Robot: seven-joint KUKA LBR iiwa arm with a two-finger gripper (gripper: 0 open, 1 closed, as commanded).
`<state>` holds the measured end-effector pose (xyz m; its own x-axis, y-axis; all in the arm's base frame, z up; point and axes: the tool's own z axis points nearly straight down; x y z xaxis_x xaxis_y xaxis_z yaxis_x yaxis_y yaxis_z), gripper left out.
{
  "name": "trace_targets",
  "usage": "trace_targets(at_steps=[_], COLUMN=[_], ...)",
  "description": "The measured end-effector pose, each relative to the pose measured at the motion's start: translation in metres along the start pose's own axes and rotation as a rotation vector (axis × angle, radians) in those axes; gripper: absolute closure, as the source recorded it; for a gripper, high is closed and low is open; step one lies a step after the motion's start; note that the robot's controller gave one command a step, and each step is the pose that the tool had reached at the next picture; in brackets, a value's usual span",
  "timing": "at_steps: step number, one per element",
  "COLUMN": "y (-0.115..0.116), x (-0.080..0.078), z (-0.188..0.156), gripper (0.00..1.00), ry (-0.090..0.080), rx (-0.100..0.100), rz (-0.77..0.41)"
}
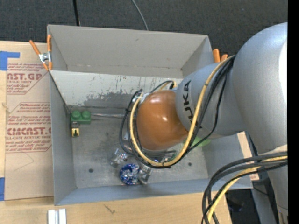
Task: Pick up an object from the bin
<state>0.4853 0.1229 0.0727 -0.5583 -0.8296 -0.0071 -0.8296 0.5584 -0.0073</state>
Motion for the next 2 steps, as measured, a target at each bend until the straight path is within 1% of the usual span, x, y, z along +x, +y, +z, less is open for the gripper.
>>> trace_targets(at_steps=[1,2], y=[-0.0001,0.0008], x=[-0.0004,-0.0008], z=[-0.0012,0.0000], gripper=[1.00,0.00], ry=[-0.001,-0.002], rx=[0.000,-0.002], rz=[0.002,0.001])
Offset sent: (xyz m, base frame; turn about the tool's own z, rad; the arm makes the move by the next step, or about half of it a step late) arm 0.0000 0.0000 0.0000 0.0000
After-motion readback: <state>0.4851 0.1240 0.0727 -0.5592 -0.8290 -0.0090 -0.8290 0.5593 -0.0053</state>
